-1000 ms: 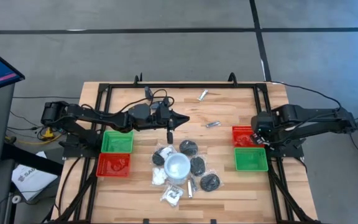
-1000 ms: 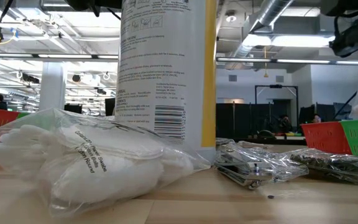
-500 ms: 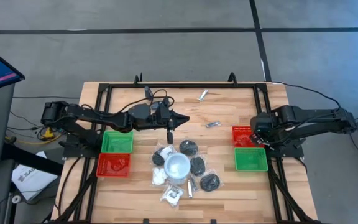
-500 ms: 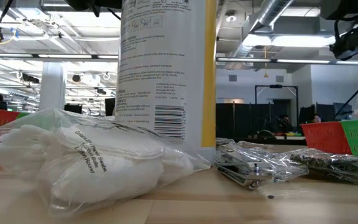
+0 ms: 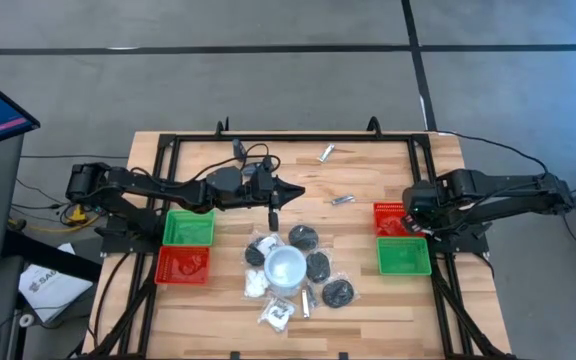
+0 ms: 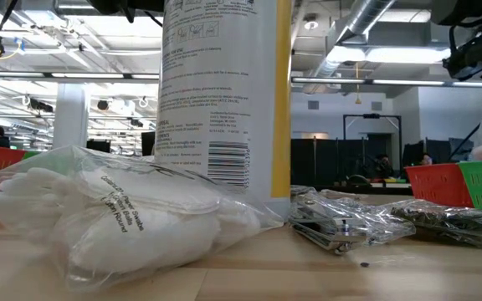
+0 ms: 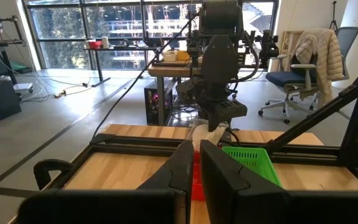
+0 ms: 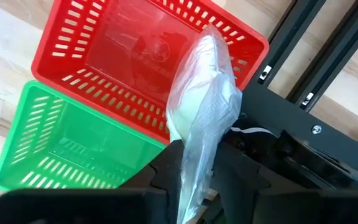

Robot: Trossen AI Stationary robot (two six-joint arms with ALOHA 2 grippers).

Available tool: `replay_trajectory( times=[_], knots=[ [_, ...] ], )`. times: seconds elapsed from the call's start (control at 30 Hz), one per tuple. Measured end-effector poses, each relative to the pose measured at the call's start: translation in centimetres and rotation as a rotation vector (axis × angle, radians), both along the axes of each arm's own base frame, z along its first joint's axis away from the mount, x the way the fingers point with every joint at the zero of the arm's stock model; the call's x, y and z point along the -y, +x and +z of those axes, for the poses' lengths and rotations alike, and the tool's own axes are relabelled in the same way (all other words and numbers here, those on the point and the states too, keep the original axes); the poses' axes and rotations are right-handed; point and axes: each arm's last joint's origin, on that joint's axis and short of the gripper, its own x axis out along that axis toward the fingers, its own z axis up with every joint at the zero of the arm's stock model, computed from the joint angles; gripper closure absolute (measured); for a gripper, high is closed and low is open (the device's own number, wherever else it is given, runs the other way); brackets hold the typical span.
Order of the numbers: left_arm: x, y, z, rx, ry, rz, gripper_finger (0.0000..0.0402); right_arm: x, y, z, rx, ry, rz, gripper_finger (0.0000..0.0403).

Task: Pick & Place Travel size toiletries
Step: Put the white vanity pack into the right red bin, then put the silver nail cutter into the left green bin

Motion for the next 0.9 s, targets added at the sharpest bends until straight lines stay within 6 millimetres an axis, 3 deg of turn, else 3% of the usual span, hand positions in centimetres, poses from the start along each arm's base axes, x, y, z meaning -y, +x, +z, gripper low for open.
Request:
replay_trajectory(
  times=[0.43, 0.67, 0.9],
  knots=[
    [0.0, 0.0, 0.0, 0.0, 0.0, 0.0, 0.038, 0.0, 0.2, 0.2, 0.022, 0.016, 0.023, 0.0263],
    [0.0, 0.0, 0.0, 0.0, 0.0, 0.0, 0.038, -0.1, 0.4, 0.2, 0.044, 0.046, 0.082, 0.026],
    [0.0, 0.0, 0.0, 0.0, 0.0, 0.0, 0.038, -0.2, 1.6, 0.7, 0.174, 0.06, 0.178, 0.0258]
  ],
)
